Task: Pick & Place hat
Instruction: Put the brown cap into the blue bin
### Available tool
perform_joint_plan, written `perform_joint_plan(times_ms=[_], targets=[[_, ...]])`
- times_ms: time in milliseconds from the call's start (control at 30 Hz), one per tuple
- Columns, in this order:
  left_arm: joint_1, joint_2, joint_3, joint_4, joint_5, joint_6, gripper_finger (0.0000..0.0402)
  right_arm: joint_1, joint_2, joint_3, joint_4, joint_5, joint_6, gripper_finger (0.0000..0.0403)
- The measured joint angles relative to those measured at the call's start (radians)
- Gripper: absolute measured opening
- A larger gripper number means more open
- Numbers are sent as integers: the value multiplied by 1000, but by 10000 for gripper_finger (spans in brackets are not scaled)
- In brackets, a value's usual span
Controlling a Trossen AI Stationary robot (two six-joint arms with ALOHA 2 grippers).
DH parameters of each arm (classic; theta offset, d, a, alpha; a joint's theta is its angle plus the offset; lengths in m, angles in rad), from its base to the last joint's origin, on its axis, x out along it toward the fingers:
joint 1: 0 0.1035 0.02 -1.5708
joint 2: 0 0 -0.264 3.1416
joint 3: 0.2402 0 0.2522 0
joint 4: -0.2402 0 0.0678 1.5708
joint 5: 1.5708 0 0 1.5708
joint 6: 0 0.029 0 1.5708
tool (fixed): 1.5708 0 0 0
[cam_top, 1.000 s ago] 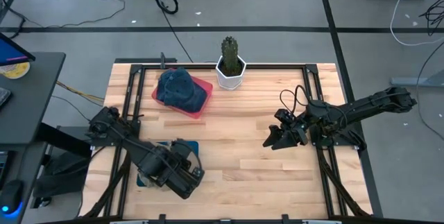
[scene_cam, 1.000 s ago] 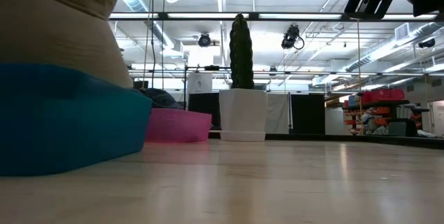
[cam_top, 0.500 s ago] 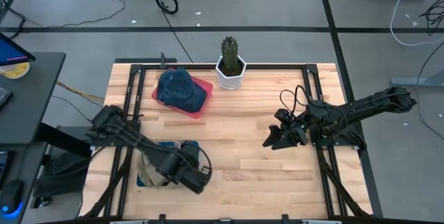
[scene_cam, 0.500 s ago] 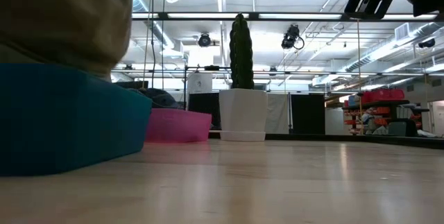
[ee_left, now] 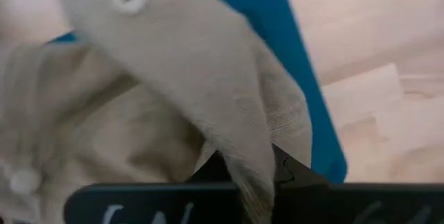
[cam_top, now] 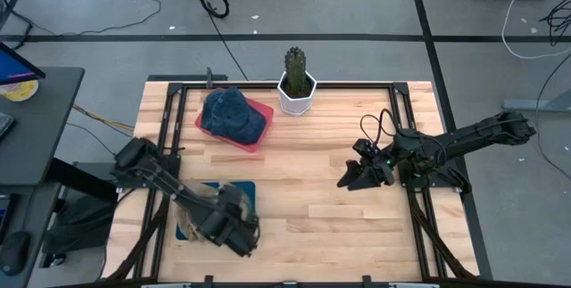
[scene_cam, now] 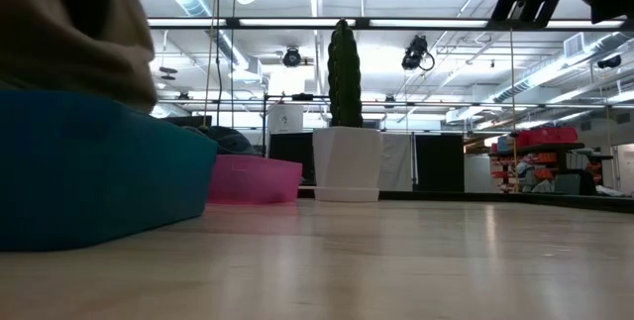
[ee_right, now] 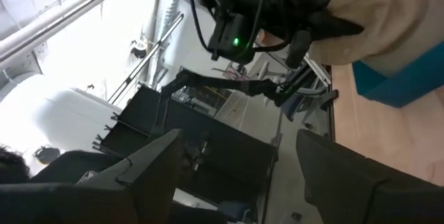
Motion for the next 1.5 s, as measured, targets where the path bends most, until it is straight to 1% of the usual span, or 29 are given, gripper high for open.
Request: perform_joint_plan(times_ms=[167,267,467,600,833,1267,1433,1500], targets=[[-72,0,0,-86,-53,-243,6,0,0,0,0,31,0,283],[-107,0,-1,-119,-57,-316,6,0,0,0,0,49,0,283],[-121,0,-71,-80,-90,-333,6,0,0,0,0,70,18,283],[-118,0,-133,-19,-122,-338,7,0,0,0,-4,71,53,283],[-134,-1,-238,93,-136,-340,6,0,0,0,-7,81,121,283],[-179,-4,-367,215,-140,-343,9,0,0,0,-32,191,185,283],[-189,-5,-397,240,-144,-343,6,0,0,0,-39,218,193,283],[-189,-5,-399,241,-144,-343,12,0,0,0,-39,231,196,283]])
